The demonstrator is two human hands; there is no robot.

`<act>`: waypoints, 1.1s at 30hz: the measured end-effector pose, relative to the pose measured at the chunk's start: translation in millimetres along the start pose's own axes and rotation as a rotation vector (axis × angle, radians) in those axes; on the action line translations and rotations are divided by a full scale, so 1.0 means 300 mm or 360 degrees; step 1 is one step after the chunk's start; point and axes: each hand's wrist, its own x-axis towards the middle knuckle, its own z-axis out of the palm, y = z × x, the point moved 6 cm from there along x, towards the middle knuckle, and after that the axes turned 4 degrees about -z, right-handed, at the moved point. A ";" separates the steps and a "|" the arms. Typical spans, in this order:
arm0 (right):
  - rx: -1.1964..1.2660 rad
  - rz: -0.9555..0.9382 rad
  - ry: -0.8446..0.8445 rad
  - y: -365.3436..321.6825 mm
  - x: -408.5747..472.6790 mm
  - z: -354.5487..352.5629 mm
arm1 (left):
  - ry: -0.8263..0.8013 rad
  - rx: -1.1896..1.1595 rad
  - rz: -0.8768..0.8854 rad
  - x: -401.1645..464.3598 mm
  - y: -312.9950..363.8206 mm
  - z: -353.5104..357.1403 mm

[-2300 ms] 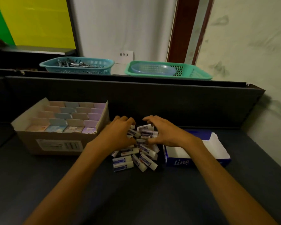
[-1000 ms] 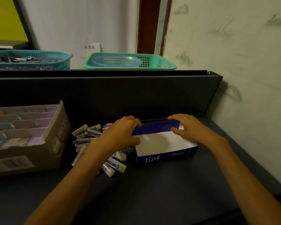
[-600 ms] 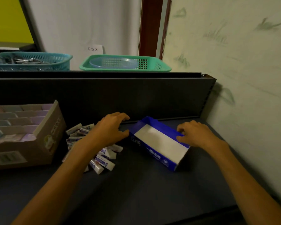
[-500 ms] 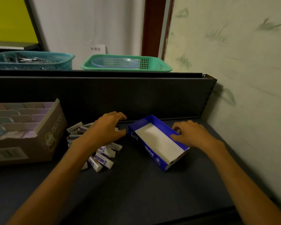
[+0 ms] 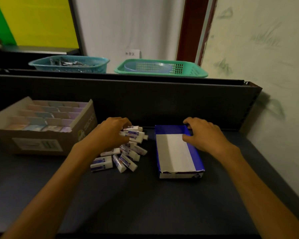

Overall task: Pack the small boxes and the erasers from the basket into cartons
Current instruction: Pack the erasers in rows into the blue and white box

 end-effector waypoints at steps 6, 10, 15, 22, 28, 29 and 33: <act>0.0190 -0.0424 -0.0117 -0.208 0.122 0.046 | -0.0092 0.0062 0.0088 0.026 -0.033 0.004; 0.0361 -0.0578 -0.0321 -0.303 0.198 0.112 | -0.0209 -0.0005 0.0225 0.048 -0.011 0.026; 0.0421 -0.0619 -0.0445 -0.355 0.256 0.169 | -0.0266 -0.0004 0.0276 0.075 -0.026 0.043; 0.0395 -0.0592 -0.0449 -0.347 0.299 0.196 | -0.0334 0.0095 0.0305 0.097 -0.010 0.065; 0.0468 -0.0539 -0.0266 -0.252 0.297 0.110 | -0.0314 0.0068 0.0373 0.110 0.000 0.085; 0.0481 -0.0532 -0.0220 -0.231 0.294 0.091 | -0.0305 0.0053 0.0368 0.113 0.003 0.084; 0.0590 -0.0451 -0.0118 -0.136 0.272 0.041 | -0.0289 0.0041 0.0301 0.122 0.008 0.085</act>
